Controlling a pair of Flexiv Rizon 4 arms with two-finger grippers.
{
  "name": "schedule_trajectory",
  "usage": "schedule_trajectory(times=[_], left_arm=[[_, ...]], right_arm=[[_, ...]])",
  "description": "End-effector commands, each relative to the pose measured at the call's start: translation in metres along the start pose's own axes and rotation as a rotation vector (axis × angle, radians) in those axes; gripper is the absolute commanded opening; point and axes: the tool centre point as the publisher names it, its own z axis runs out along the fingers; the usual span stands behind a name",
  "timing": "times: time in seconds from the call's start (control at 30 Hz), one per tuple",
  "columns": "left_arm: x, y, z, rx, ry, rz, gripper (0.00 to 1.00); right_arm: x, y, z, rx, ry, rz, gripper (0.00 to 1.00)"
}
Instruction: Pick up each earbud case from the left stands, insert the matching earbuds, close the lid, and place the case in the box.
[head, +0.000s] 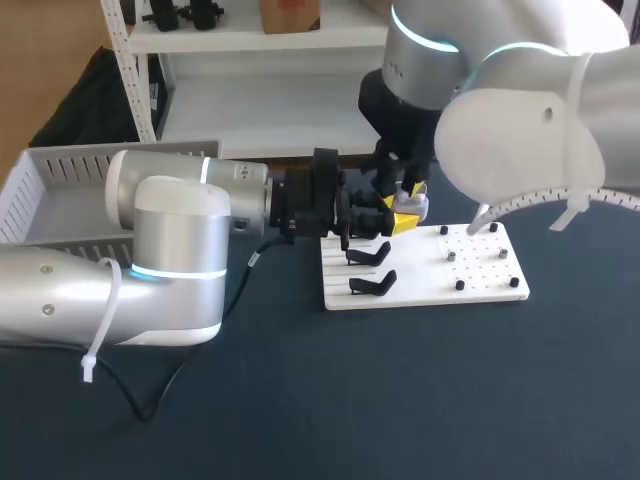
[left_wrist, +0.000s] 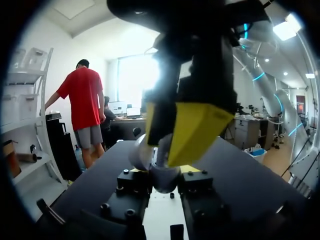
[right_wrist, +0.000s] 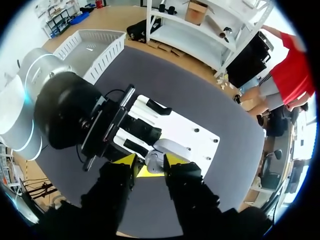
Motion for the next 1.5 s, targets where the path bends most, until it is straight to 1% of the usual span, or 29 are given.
schedule_trajectory(times=[0.03,0.27,0.47,0.53,0.67,0.77,0.83,0.97,1.0,1.07,1.23,1.5], left_arm=[[0.000,0.000,0.001,0.000,0.001,0.000,0.00],[0.000,0.000,0.001,0.000,0.001,0.000,0.00],[0.000,0.000,0.001,0.000,0.001,0.000,0.00],[0.000,0.000,0.001,0.000,0.001,0.000,0.00],[0.000,0.000,0.001,0.000,0.001,0.000,0.00],[0.000,0.000,0.001,0.000,0.001,0.000,0.00],[0.000,0.000,0.001,0.000,0.001,0.000,0.00],[0.000,0.000,0.001,0.000,0.001,0.000,0.00],[0.000,0.000,0.001,0.000,0.001,0.000,0.00],[0.000,0.000,0.001,0.000,0.001,0.000,0.00],[0.000,0.000,0.001,0.000,0.001,0.000,0.00],[0.000,0.000,0.001,0.000,0.001,0.000,0.00]], right_arm=[[0.003,0.000,-0.006,0.005,-0.006,0.000,0.34],[0.005,-0.006,-0.011,0.019,-0.019,0.015,0.35],[0.003,-0.010,-0.025,0.019,-0.059,0.030,0.36],[0.000,-0.014,-0.031,0.024,-0.075,0.040,0.36],[-0.009,-0.019,-0.034,0.029,-0.098,0.064,0.37],[-0.020,-0.026,-0.029,0.034,-0.105,0.096,0.36],[-0.028,-0.030,-0.024,0.053,-0.106,0.105,0.36],[-0.042,-0.039,-0.015,0.056,-0.112,0.161,0.38],[-0.045,-0.041,-0.012,0.071,-0.111,0.170,0.39],[-0.049,-0.045,-0.007,0.065,-0.109,0.190,0.40],[-0.049,-0.052,0.007,0.104,-0.082,0.212,0.40],[-0.039,-0.065,0.024,0.128,-0.047,0.253,0.40]])
